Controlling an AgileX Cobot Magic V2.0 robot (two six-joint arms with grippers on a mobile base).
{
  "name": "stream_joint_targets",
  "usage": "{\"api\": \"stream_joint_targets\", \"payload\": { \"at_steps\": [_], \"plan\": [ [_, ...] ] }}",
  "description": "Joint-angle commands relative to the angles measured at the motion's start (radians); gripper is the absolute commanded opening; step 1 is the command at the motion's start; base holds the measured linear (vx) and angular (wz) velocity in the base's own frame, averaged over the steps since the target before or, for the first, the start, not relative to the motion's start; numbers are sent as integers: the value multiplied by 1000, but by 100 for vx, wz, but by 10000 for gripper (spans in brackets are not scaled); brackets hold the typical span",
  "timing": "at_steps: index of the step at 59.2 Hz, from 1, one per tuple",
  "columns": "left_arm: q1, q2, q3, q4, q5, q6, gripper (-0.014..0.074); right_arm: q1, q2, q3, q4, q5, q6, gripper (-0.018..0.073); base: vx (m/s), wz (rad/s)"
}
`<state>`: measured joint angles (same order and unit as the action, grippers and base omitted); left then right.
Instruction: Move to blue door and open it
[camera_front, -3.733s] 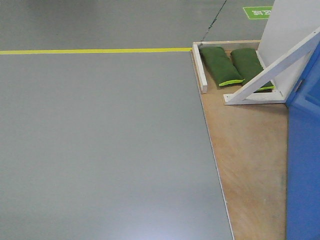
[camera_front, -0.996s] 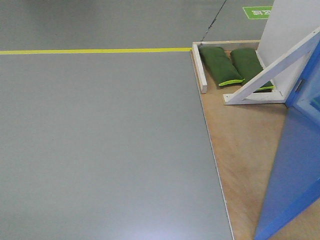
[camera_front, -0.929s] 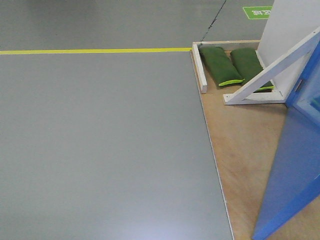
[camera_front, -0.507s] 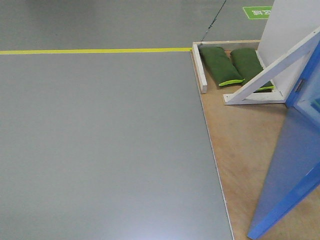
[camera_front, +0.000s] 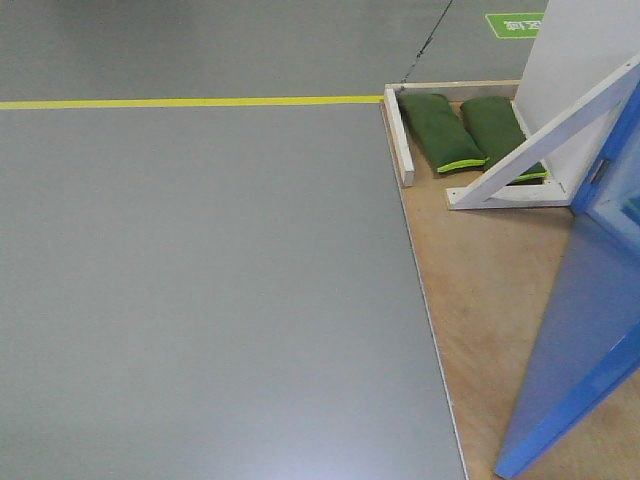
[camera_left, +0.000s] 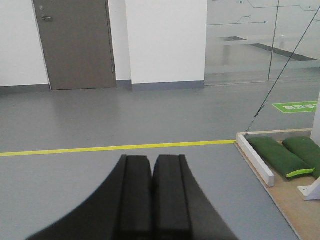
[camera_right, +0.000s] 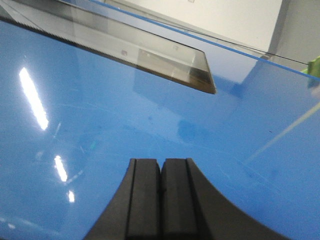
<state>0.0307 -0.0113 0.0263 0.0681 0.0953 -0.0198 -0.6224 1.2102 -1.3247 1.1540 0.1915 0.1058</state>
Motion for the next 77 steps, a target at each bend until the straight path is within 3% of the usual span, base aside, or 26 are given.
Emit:
{"api": "stream_joint_targets", "payload": {
  "at_steps": [1, 14, 28, 40, 55, 77],
  "plan": [
    [0, -14, -26, -2, -84, -7, 73, 76, -25, -39, 25, 96, -17, -1, 0, 0],
    [0, -14, -26, -2, -84, -7, 73, 181, -20, -39, 24, 126, -17, -1, 0, 0],
    [0, -14, -26, -2, -84, -7, 73, 325, 40, -39, 19, 26, -17, -1, 0, 0],
    [0, -14, -26, -2, -84, -7, 73, 402, 124, -39, 24, -49, -17, -1, 0, 0],
    [0, -14, -26, -2, -84, -7, 73, 411, 205, -72, 21, -90, -17, -1, 0, 0],
    [0, -14, -26, -2, -84, -7, 73, 411, 366, -362, 23, -49, -17, -1, 0, 0]
  ]
}}
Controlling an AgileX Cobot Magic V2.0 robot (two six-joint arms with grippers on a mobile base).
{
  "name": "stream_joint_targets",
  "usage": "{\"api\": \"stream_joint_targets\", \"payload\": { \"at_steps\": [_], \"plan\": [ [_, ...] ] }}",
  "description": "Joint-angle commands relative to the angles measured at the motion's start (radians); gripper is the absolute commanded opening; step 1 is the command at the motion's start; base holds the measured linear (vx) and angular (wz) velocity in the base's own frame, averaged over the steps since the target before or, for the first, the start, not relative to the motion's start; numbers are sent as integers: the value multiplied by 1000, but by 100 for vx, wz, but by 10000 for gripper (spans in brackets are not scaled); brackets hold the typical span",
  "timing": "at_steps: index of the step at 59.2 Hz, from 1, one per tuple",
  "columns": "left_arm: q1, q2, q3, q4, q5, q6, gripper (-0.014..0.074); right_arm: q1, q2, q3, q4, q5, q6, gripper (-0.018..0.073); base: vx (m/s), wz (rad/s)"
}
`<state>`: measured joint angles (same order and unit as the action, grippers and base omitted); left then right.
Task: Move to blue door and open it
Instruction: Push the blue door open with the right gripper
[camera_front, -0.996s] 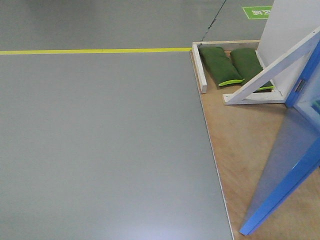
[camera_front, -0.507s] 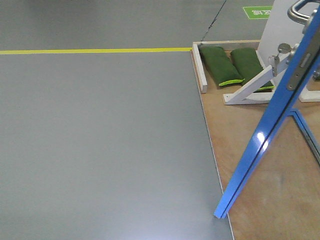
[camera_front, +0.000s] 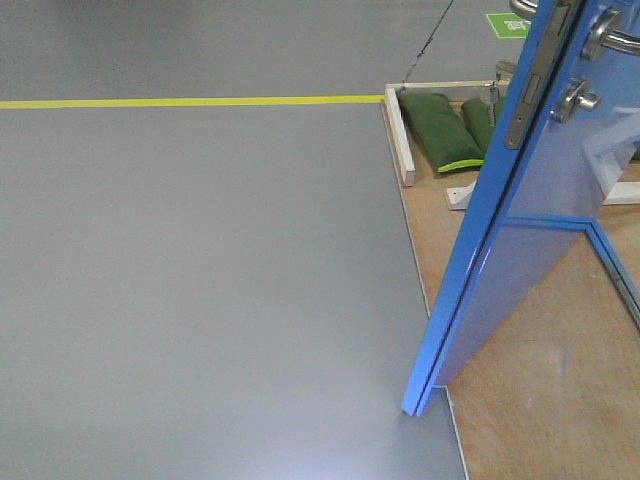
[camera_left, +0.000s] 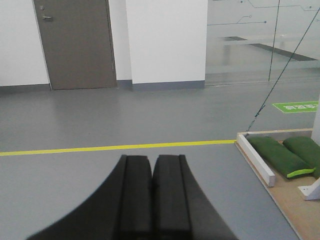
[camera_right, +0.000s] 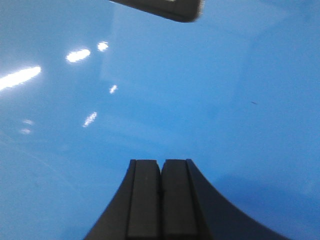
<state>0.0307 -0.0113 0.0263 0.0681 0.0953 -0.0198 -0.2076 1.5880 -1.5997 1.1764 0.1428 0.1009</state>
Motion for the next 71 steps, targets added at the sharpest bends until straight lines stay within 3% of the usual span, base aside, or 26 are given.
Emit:
{"api": "stream_joint_targets", "payload": {
  "at_steps": [1, 12, 71],
  "plan": [
    [0, -14, -26, -2, -84, -7, 73, -3, -7, -95, 1, 7, -12, -1, 0, 0],
    [0, -14, -26, -2, -84, -7, 73, -3, 25, -137, -4, 98, -12, -1, 0, 0],
    [0, -14, -26, -2, -84, -7, 73, -3, 32, -138, -3, 97, -12, -1, 0, 0]
  ]
}}
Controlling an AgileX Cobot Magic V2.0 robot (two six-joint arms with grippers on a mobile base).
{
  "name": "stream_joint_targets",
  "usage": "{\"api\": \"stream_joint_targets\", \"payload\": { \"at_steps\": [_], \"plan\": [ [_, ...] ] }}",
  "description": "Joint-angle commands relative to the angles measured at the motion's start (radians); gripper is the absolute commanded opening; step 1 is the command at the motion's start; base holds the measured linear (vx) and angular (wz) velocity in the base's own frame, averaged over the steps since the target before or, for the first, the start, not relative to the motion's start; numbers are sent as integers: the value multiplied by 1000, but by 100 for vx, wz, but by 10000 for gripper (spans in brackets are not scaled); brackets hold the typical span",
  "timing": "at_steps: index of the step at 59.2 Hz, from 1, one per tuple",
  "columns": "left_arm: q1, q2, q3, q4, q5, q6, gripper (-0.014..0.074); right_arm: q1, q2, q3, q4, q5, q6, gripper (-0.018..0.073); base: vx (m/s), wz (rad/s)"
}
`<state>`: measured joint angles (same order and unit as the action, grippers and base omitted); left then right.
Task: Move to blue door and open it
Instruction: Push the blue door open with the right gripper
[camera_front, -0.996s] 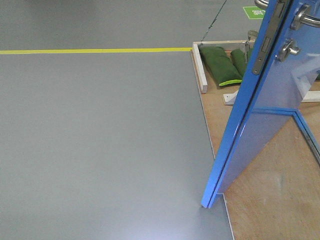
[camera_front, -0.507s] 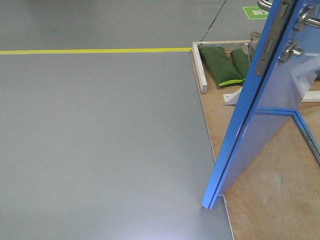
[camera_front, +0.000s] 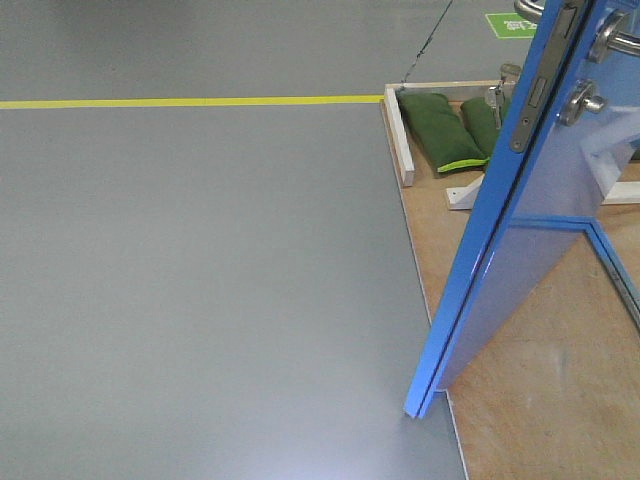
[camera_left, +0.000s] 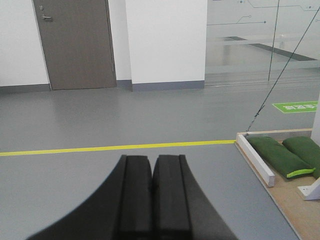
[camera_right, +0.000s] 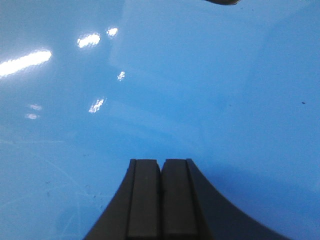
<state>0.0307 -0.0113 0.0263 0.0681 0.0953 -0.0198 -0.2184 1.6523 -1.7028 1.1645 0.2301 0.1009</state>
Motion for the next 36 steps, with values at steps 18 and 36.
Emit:
{"api": "stream_joint_targets", "payload": {
  "at_steps": [18, 36],
  "plan": [
    [0, -14, -26, -2, -84, -7, 73, 7, -33, -35, 9, 10, -12, -1, 0, 0],
    [0, -14, -26, -2, -84, -7, 73, 7, -33, -35, 9, 10, -12, -1, 0, 0]
  ]
}}
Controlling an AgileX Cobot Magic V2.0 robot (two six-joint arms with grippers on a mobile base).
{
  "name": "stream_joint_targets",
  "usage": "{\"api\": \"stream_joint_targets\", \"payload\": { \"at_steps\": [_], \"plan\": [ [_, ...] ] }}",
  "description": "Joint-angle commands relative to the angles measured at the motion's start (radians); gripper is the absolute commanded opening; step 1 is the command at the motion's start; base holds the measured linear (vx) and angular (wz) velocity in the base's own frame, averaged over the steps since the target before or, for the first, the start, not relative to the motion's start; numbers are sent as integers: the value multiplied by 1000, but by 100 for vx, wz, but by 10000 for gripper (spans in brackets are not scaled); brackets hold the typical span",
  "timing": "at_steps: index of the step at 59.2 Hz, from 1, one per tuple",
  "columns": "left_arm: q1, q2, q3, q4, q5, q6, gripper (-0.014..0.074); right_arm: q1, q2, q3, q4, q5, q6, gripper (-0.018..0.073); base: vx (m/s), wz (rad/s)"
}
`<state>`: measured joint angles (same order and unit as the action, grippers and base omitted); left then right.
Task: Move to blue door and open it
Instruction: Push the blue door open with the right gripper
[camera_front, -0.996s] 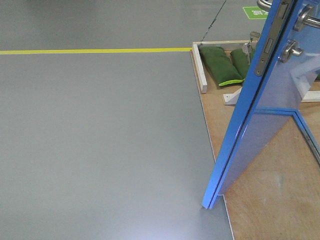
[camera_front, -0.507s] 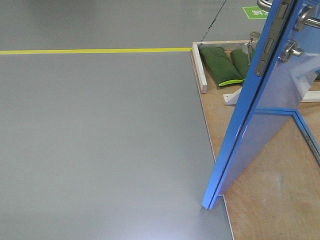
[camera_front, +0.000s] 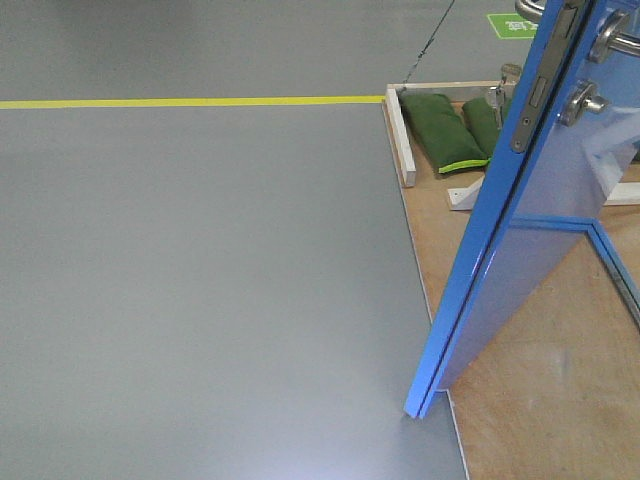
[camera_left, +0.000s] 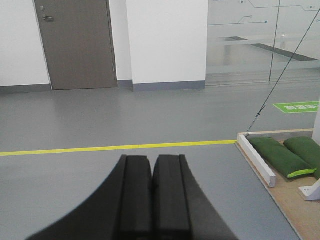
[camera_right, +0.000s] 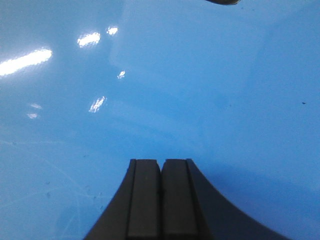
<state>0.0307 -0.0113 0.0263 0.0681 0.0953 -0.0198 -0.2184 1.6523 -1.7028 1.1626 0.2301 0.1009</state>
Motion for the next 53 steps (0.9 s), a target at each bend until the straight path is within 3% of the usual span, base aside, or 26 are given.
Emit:
{"api": "stream_joint_targets", "payload": {
  "at_steps": [1, 53],
  "plan": [
    [0, -14, -26, -2, -84, -7, 73, 7, -33, -35, 11, 10, -12, -1, 1, 2],
    [0, -14, -26, -2, -84, -7, 73, 7, -33, -35, 11, 10, -12, -1, 4, 4]
  ]
}}
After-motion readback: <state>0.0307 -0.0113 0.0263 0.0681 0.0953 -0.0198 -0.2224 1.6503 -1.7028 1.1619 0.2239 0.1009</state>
